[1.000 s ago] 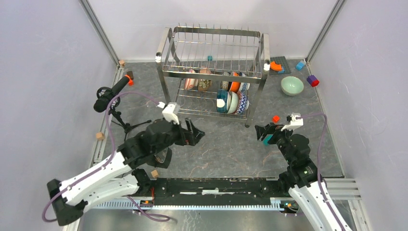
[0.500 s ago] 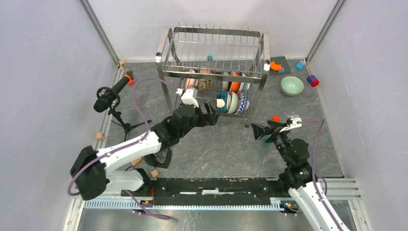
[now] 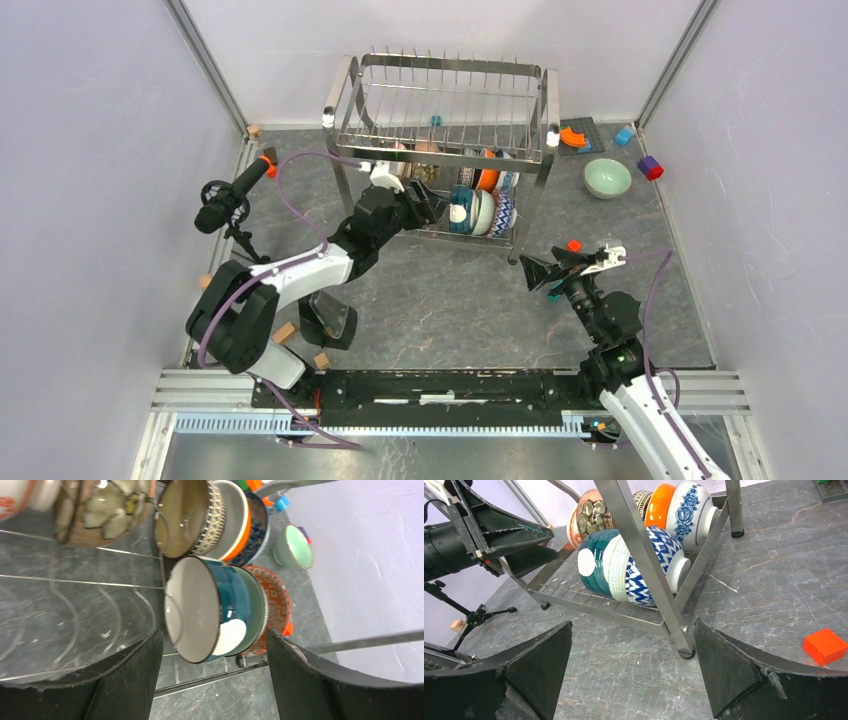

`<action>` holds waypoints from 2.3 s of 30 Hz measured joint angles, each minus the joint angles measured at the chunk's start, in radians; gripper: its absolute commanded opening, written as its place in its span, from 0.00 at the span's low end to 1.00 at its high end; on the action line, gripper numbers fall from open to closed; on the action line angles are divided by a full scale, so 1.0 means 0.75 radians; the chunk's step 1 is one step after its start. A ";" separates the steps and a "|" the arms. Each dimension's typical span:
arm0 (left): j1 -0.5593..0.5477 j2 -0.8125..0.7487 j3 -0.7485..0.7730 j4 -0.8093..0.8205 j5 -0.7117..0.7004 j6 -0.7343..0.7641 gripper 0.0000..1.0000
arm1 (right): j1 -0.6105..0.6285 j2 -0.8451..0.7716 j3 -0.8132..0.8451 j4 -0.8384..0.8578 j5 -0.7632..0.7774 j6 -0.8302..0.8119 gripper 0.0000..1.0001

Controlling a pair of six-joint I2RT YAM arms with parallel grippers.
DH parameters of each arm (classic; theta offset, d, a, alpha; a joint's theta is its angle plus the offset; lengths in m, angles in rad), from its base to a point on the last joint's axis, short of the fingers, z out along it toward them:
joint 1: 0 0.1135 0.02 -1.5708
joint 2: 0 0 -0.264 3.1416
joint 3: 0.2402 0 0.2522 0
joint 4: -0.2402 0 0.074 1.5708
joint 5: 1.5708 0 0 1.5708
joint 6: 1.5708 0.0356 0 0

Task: Unload the bowls from the dish rack
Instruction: Pick up the bowl from the dish rack.

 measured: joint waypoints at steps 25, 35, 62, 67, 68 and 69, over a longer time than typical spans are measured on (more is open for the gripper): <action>-0.002 0.360 0.049 0.421 0.214 -0.086 0.53 | 0.000 0.028 -0.038 0.064 -0.006 -0.011 0.96; -0.003 0.391 0.018 0.549 0.224 -0.099 0.32 | 0.000 0.028 -0.040 0.063 -0.008 -0.015 0.96; 0.004 0.341 -0.049 0.627 0.254 -0.099 0.02 | 0.000 0.092 -0.040 0.131 -0.010 -0.001 0.97; 0.016 0.330 -0.077 0.651 0.256 -0.101 0.02 | 0.000 0.090 -0.040 0.130 -0.010 -0.001 0.97; 0.019 0.329 -0.082 0.662 0.257 -0.105 0.02 | 0.000 0.089 -0.040 0.130 -0.009 -0.001 0.97; 0.021 0.329 -0.086 0.669 0.257 -0.112 0.02 | 0.000 0.086 -0.040 0.130 -0.009 -0.001 0.97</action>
